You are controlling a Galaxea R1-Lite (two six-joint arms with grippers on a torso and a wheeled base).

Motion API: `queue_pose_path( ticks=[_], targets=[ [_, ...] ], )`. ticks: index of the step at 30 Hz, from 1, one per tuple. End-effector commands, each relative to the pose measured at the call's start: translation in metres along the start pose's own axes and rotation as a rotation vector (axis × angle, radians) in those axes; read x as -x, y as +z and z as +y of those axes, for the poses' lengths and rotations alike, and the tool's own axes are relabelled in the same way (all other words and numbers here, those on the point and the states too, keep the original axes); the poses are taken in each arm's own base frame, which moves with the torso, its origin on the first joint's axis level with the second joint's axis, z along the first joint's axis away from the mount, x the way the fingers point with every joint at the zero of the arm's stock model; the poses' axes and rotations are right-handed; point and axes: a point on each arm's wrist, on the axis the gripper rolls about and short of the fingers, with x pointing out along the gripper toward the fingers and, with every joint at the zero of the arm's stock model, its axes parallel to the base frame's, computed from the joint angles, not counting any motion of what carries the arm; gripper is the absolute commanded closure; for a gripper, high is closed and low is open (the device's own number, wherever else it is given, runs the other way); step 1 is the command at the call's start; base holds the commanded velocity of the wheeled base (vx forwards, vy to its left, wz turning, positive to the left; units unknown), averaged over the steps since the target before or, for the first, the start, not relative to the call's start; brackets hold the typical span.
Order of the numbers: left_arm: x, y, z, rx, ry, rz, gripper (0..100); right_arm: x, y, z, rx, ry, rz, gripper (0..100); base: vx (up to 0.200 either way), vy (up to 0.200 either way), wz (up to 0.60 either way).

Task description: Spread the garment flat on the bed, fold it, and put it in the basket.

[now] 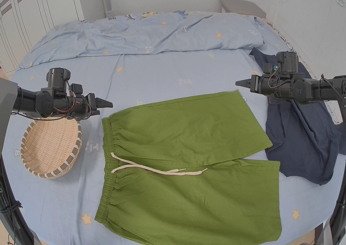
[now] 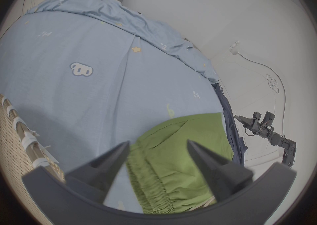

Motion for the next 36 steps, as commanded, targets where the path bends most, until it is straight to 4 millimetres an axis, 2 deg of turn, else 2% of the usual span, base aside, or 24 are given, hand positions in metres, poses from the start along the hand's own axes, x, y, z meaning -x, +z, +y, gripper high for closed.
queue_pose_path(
  ticks=[1, 6, 9, 10, 12, 15, 17, 21, 26, 27, 28, 29, 30, 31, 33, 36],
  targets=[
    [-0.005, -0.001, 0.001, 0.002, -0.003, 0.009, 0, -0.007, -0.006, -0.002, -0.004, 0.002, 0.015, 0, 0.000, 0.000, 0.00],
    [-0.003, -0.002, -0.002, 0.004, -0.005, 0.011, 0, -0.002, -0.003, -0.004, -0.012, -0.006, 0.008, 0, 0.000, 0.000, 0.00],
    [0.012, -0.002, -0.017, -0.006, -0.019, 0.000, 0, 0.010, 0.002, -0.003, -0.053, -0.014, -0.002, 0, 0.000, 0.000, 0.00],
    [0.022, -0.007, -0.028, 0.002, -0.031, 0.006, 0, 0.029, 0.010, 0.000, -0.075, -0.018, -0.024, 0, 0.000, 0.000, 0.00],
    [0.038, -0.020, -0.041, 0.022, -0.042, 0.025, 0, 0.052, 0.012, 0.006, -0.107, -0.030, -0.017, 0, 0.000, 0.000, 0.00],
    [0.064, -0.049, -0.056, 0.051, -0.048, 0.073, 0, 0.082, 0.001, 0.014, -0.149, -0.045, 0.028, 0, 0.000, 0.000, 0.00],
    [0.082, -0.073, -0.059, 0.068, -0.041, 0.108, 0, 0.099, -0.014, 0.016, -0.173, -0.055, 0.066, 0, 0.000, 0.000, 0.00],
    [0.110, -0.131, -0.049, 0.144, 0.007, 0.211, 0, 0.116, -0.056, 0.018, -0.225, -0.078, 0.174, 0, 0.000, 0.000, 0.00],
    [0.140, -0.187, -0.040, 0.190, 0.044, 0.243, 0, 0.136, -0.093, 0.025, -0.247, -0.084, 0.234, 0, 0.000, 0.000, 0.00],
    [0.141, -0.188, -0.040, 0.190, 0.044, 0.243, 0, 0.137, -0.094, 0.025, -0.248, -0.084, 0.235, 0, 0.000, 0.000, 0.00],
    [0.148, -0.201, -0.039, 0.200, 0.048, 0.248, 0, 0.144, -0.101, 0.027, -0.248, -0.083, 0.233, 0, 0.000, 0.000, 0.00],
    [0.148, -0.201, -0.039, 0.200, 0.048, 0.248, 0, 0.144, -0.101, 0.027, -0.248, -0.083, 0.233, 0, 0.000, 0.000, 0.00],
    [0.156, -0.219, -0.037, 0.217, 0.054, 0.276, 0, 0.153, -0.110, 0.031, -0.249, -0.083, 0.239, 0, 0.000, 0.000, 0.00],
    [0.156, -0.219, -0.037, 0.217, 0.054, 0.276, 0, 0.153, -0.110, 0.031, -0.249, -0.083, 0.239, 0, 0.000, 0.000, 0.00],
    [0.160, -0.239, -0.034, 0.248, 0.065, 0.332, 0, 0.161, -0.119, 0.039, -0.240, -0.067, 0.257, 0, 0.000, 0.000, 0.00],
    [0.158, -0.244, -0.031, 0.270, 0.054, 0.364, 0, 0.163, -0.121, 0.045, -0.234, -0.052, 0.265, 0, 0.000, 0.000, 0.00]
  ],
)
